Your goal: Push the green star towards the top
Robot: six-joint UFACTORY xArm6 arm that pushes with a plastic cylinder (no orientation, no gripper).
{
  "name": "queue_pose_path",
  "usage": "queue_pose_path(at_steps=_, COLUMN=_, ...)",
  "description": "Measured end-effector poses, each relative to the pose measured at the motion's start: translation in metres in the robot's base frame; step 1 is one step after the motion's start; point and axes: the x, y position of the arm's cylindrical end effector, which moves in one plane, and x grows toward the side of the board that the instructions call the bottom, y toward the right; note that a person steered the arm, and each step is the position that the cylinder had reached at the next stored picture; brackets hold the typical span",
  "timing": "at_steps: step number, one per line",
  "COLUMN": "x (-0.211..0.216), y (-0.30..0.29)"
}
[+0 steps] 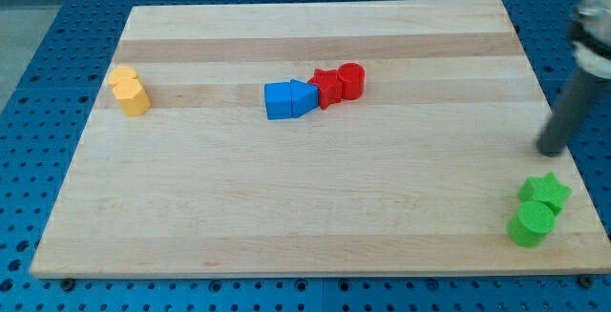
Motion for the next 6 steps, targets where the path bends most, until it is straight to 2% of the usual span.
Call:
queue_pose_path(at_steps=1, x=0.058, y=0.041)
queue_pose_path(at_steps=2, x=0.096, y=0.017)
queue_pose_path(at_steps=4, x=0.074, y=-0.057)
queue_pose_path(at_steps=6, x=0.041, y=-0.081)
